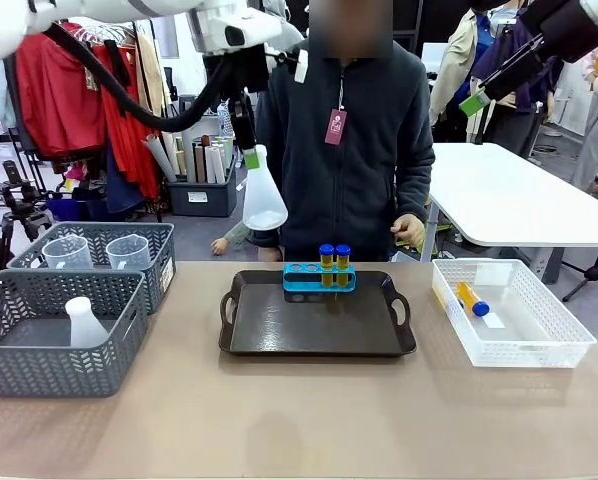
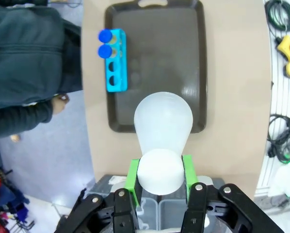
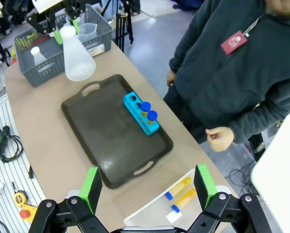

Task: Prepare the laboratory tools.
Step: Pick up one Small flask and place it on the Handle tray.

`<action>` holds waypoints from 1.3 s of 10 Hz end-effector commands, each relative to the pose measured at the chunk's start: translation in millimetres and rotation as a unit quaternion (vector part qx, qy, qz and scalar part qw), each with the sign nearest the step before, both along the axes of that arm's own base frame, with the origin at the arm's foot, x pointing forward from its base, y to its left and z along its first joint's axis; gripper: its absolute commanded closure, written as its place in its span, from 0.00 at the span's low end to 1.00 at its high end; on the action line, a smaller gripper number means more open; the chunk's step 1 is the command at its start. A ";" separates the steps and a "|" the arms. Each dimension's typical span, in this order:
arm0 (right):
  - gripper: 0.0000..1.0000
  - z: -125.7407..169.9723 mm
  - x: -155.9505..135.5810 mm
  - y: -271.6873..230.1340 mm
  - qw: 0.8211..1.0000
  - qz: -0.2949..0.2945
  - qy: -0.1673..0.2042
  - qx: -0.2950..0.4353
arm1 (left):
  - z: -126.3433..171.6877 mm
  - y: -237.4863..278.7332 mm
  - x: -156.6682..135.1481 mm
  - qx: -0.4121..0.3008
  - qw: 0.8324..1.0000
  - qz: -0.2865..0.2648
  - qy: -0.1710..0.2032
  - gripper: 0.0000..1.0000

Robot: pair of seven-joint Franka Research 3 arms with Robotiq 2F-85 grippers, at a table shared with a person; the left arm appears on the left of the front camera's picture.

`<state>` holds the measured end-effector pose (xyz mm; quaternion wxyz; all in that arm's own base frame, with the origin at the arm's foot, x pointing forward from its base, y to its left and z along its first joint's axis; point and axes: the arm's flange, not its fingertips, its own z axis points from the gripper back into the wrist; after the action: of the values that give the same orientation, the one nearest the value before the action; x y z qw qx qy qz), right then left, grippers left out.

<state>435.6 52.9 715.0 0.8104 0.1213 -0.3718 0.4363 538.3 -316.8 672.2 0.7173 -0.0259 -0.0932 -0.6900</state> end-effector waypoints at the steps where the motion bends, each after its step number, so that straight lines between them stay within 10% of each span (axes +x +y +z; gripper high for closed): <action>1: 0.00 0.7 -0.8 -0.5 1.000 0.004 -0.002 0.001 | -8.1 -25.7 13.4 0.032 0.997 -0.072 0.022 1.00; 11: 0.00 0.7 -0.8 -0.5 1.000 0.004 -0.002 0.001 | -98.1 -149.5 38.2 0.068 0.969 -0.233 0.048 1.00; 13: 0.00 0.7 -0.8 -0.5 1.000 0.004 -0.002 0.001 | -124.1 -143.7 18.7 0.066 0.978 -0.193 0.032 1.00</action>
<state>435.6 52.9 714.9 0.8105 0.1212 -0.3716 0.4363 559.1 -459.9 545.8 0.5624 -0.0228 -0.0125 -0.8264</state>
